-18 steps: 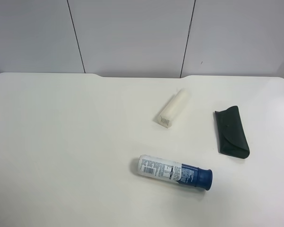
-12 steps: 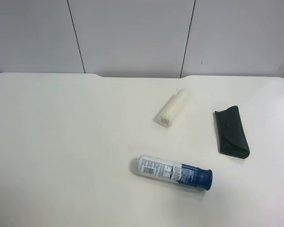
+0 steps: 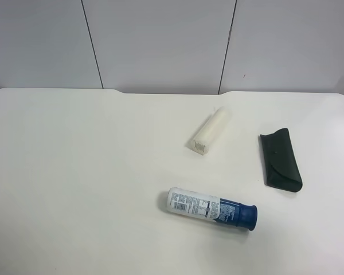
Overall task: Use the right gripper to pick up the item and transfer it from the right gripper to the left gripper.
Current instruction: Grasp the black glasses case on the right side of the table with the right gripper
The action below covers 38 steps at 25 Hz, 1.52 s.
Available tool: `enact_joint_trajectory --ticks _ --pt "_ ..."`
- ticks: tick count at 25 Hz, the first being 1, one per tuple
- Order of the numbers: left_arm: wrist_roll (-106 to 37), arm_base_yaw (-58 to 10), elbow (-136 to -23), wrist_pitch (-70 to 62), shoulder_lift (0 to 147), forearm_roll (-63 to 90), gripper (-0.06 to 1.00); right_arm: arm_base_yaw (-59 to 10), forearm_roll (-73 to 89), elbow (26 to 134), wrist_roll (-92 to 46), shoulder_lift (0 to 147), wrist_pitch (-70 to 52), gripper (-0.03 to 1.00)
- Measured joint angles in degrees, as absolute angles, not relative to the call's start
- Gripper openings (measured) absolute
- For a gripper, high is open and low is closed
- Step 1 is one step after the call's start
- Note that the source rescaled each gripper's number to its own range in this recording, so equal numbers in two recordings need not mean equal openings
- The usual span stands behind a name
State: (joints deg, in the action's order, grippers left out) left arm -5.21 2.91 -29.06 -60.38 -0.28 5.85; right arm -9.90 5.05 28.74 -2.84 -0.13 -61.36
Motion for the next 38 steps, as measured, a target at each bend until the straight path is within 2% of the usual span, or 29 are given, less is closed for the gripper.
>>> enact_joint_trajectory --ticks 15,19,23,38 --pt "-5.2 2.9 -29.1 -60.4 -0.3 5.8 1.00 -9.9 5.0 28.7 -2.8 -0.1 -61.4 1.00" --pt "-5.2 2.9 -29.1 -60.4 -0.3 5.8 1.00 -9.9 5.0 28.8 0.7 1.4 -61.4 1.00" --pt "-5.2 2.9 -29.1 -60.4 -0.3 5.8 1.00 -9.9 4.2 32.4 6.1 11.3 -61.6 1.00" --pt "-5.2 2.9 -29.1 -60.4 -0.3 5.8 1.00 -9.8 -0.7 50.0 17.7 64.8 -62.2 1.00"
